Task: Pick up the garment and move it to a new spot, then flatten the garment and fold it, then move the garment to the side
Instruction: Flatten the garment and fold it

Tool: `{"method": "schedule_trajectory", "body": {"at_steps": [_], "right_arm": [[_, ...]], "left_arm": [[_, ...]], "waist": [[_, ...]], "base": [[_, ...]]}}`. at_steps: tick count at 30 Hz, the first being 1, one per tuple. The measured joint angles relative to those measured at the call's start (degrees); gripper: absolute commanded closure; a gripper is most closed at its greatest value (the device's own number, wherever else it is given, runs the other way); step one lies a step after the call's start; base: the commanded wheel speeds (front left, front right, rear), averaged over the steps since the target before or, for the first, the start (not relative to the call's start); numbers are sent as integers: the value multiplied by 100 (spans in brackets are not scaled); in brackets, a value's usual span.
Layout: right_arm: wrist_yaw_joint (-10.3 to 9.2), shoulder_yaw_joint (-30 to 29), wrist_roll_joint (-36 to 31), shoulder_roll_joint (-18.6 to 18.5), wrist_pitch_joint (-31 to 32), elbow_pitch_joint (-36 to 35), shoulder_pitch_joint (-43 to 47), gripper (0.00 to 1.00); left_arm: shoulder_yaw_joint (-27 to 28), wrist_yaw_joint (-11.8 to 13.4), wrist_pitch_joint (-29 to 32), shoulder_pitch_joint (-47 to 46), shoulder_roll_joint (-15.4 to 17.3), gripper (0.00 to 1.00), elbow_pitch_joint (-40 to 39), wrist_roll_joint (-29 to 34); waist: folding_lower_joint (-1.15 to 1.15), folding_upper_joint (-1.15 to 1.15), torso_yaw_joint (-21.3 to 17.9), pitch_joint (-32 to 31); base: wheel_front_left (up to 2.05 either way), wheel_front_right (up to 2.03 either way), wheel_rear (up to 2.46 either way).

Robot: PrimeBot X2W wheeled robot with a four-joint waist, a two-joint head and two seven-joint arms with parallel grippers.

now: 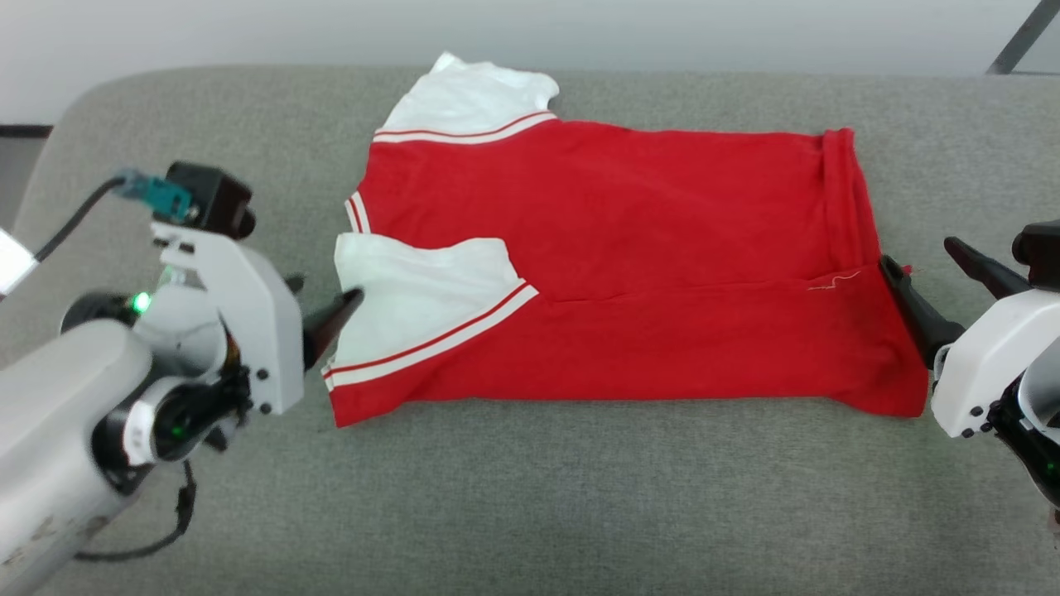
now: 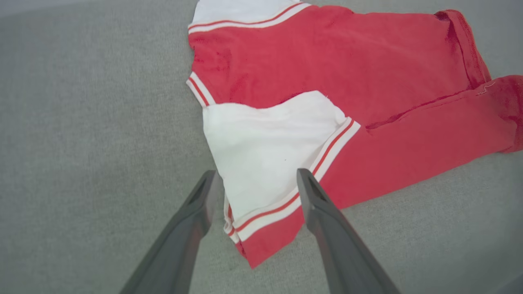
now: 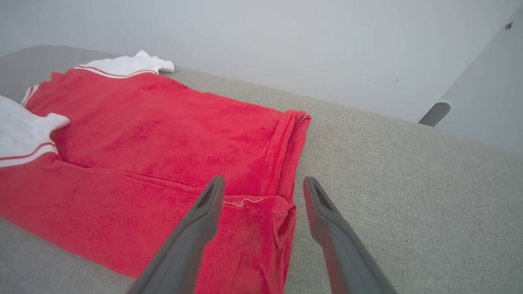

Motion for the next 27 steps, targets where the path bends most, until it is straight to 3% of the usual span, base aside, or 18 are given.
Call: {"method": "schedule_trajectory", "body": {"at_steps": [5,12,18,27], "right_arm": [[0,-350,1,301,58,-278,82,0],[0,-792,-54,609,353,-702,302,0],[0,-1166,-92,786,516,-1023,505,0],[-1,-1479,-138,1076,669,-1501,822,0]], "left_arm": [[63,311,491,225,201,0,-55,-608],[-163,480,1392,302,236,0,268,-978],[-337,421,1755,237,121,0,792,-954],[-325,275,1814,334,-25,0,1585,-1158]], "waist": [[0,0,-127,-130],[0,0,-406,-225],[0,0,-651,-210],[0,0,-929,-45]], "base": [[0,0,0],[0,0,0],[0,0,0],[0,0,0]]}}
